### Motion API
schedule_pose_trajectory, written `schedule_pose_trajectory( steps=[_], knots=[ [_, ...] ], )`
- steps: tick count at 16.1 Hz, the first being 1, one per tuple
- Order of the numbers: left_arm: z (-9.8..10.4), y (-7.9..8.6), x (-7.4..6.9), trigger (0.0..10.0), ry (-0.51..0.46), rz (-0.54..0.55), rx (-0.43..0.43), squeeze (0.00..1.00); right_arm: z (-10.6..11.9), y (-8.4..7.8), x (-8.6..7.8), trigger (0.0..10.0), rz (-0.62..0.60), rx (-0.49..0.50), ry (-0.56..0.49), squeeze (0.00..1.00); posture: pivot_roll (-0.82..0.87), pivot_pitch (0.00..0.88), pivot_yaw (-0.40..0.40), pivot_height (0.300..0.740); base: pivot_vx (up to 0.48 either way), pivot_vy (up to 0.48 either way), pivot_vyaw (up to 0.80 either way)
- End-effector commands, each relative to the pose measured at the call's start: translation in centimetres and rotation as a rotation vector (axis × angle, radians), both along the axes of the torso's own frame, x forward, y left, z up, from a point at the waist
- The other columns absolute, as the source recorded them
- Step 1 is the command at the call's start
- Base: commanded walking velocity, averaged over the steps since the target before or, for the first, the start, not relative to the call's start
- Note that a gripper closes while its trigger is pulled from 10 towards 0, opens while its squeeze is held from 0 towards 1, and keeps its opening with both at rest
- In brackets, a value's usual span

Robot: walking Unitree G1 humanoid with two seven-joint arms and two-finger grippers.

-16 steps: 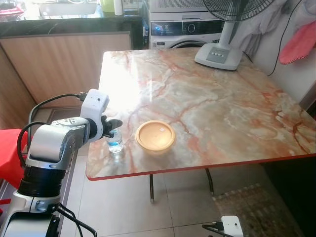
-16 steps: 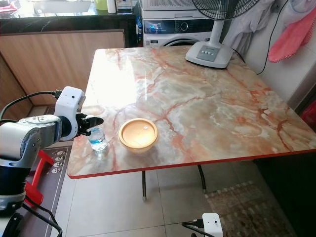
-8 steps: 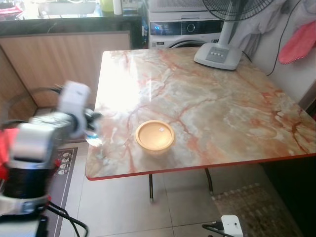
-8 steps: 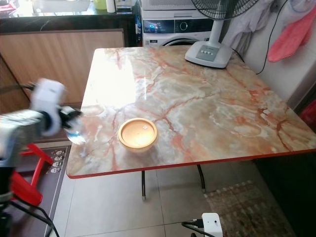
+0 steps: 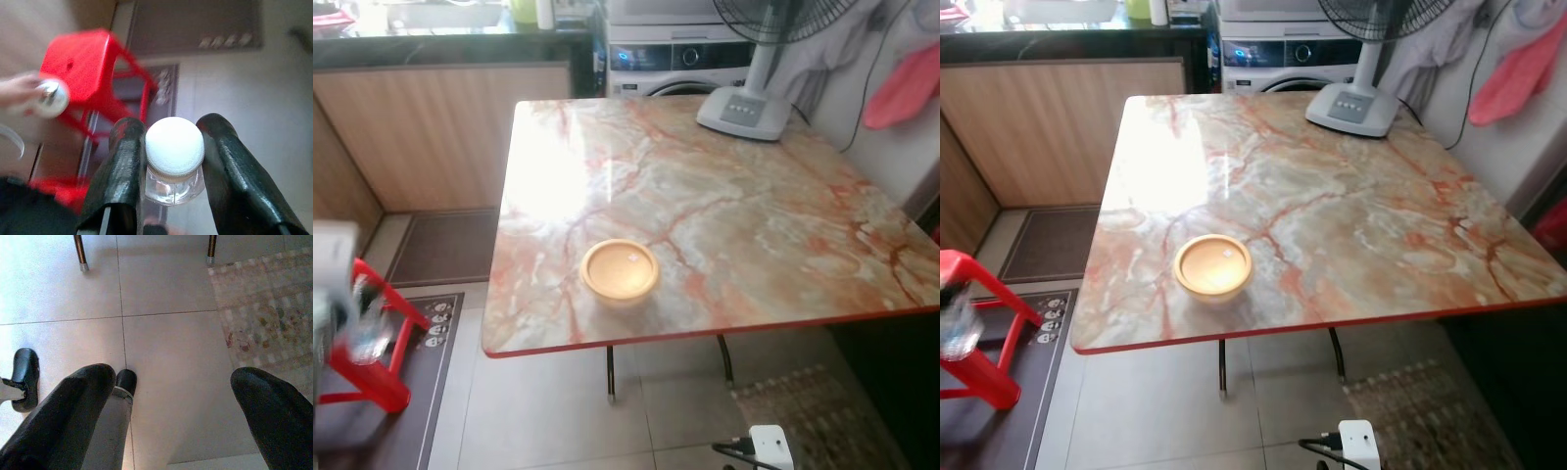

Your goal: Restocking fridge

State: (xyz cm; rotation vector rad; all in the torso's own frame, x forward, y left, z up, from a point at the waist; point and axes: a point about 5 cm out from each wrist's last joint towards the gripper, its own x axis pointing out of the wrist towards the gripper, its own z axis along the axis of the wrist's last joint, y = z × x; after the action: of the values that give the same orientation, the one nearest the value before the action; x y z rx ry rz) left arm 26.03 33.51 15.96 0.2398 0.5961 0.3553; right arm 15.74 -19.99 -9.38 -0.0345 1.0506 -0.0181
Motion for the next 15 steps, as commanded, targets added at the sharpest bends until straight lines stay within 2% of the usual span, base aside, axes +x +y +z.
schedule_pose_trajectory(
  steps=[1,3,4,5,7,8,10,11,13,15],
  knots=[
    [-1.6,0.2,-0.3,10.0,0.016,0.004,0.025,0.00,0.1,0.0,0.2,10.0,0.006,-0.003,-0.003,0.00,0.14,0.000,-0.051,0.740,0.000,0.000,0.00],
    [-6.0,-0.5,-1.1,10.0,-0.001,0.005,-0.046,0.00,0.1,0.0,0.2,10.0,0.006,-0.003,-0.005,0.00,0.14,0.000,-0.047,0.740,0.000,0.000,0.00],
    [-9.2,-1.1,-1.7,10.0,0.013,0.019,-0.069,0.00,0.1,0.1,0.2,10.0,0.005,-0.001,-0.005,0.00,0.14,0.000,-0.045,0.740,0.000,0.000,0.00],
    [-11.6,-2.0,-2.3,10.0,0.030,0.010,-0.096,0.00,0.1,0.2,0.3,10.0,0.003,0.001,-0.007,0.00,0.12,0.000,-0.038,0.740,0.000,0.000,0.00],
    [-14.1,-3.5,-2.9,10.0,0.032,0.009,-0.148,0.00,0.1,0.3,0.3,10.0,-0.002,0.004,-0.009,0.00,0.12,0.000,-0.032,0.740,0.000,0.000,0.00],
    [-17.2,-5.5,-3.9,10.0,0.091,-0.029,-0.113,0.00,0.1,0.5,0.3,10.0,-0.014,0.008,-0.012,0.00,0.11,0.000,-0.024,0.740,0.000,0.000,0.00],
    [-18.8,-6.5,-4.7,10.0,0.131,-0.041,-0.091,0.00,0.1,0.6,0.4,10.0,-0.019,0.011,-0.014,0.00,0.10,0.000,-0.018,0.740,0.000,0.000,0.00],
    [-20.5,-7.0,-5.8,10.0,0.196,-0.005,-0.151,0.00,0.1,0.7,0.5,10.0,-0.024,0.014,-0.018,0.00,0.09,0.000,-0.009,0.740,0.000,0.000,0.00],
    [-21.8,-7.8,-6.9,10.0,0.260,-0.015,-0.184,0.00,0.2,0.9,0.9,10.0,-0.033,0.021,-0.026,0.00,0.10,0.000,-0.006,0.740,0.000,0.000,0.00],
    [-22.6,-8.1,-7.7,10.0,0.315,-0.052,-0.154,0.00,0.4,1.0,1.3,10.0,-0.030,0.024,-0.036,0.00,0.09,0.000,0.005,0.740,0.000,0.000,0.00]
  ],
)
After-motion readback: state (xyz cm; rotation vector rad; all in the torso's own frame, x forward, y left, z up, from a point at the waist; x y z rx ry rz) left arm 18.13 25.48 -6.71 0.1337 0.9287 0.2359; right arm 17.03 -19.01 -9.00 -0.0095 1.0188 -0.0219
